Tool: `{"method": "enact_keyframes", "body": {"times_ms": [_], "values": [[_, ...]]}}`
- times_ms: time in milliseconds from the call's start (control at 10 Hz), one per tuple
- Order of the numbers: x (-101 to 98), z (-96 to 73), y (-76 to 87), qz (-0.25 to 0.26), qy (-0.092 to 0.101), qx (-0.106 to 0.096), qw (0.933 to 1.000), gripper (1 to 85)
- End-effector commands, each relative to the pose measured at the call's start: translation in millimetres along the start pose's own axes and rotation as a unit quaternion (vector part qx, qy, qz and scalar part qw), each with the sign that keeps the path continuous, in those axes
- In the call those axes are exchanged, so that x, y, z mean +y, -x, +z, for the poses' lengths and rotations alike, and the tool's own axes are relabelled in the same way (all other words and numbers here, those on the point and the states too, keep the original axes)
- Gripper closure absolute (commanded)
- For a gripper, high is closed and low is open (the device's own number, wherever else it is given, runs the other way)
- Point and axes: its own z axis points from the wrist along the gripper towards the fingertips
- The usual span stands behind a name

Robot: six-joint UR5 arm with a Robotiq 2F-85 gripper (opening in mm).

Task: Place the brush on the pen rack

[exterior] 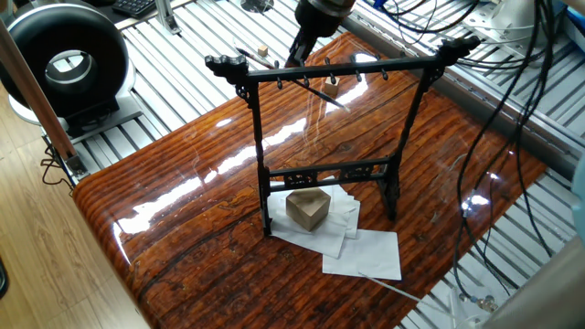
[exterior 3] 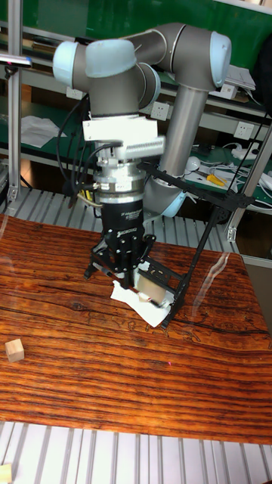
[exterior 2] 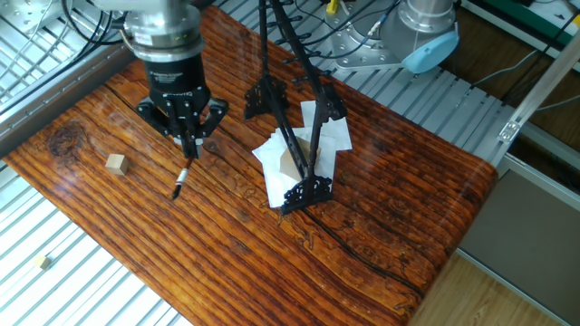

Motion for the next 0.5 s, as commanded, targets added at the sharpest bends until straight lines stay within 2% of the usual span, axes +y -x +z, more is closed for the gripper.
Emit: {"method": "enact_keyframes", "body": {"times_ms": [0,100,300,400], "values": [[16.7,-10.3,30.1,-0.074,0.016,-0.069,0.9948,84.7],[19.6,-10.8,34.3,-0.082,0.021,-0.079,0.9932,84.7],[21.0,-9.4,29.1,-0.099,0.026,-0.076,0.9918,84.7],[27.6,-7.5,26.4,-0.098,0.042,-0.079,0.9911,84.7]]}}
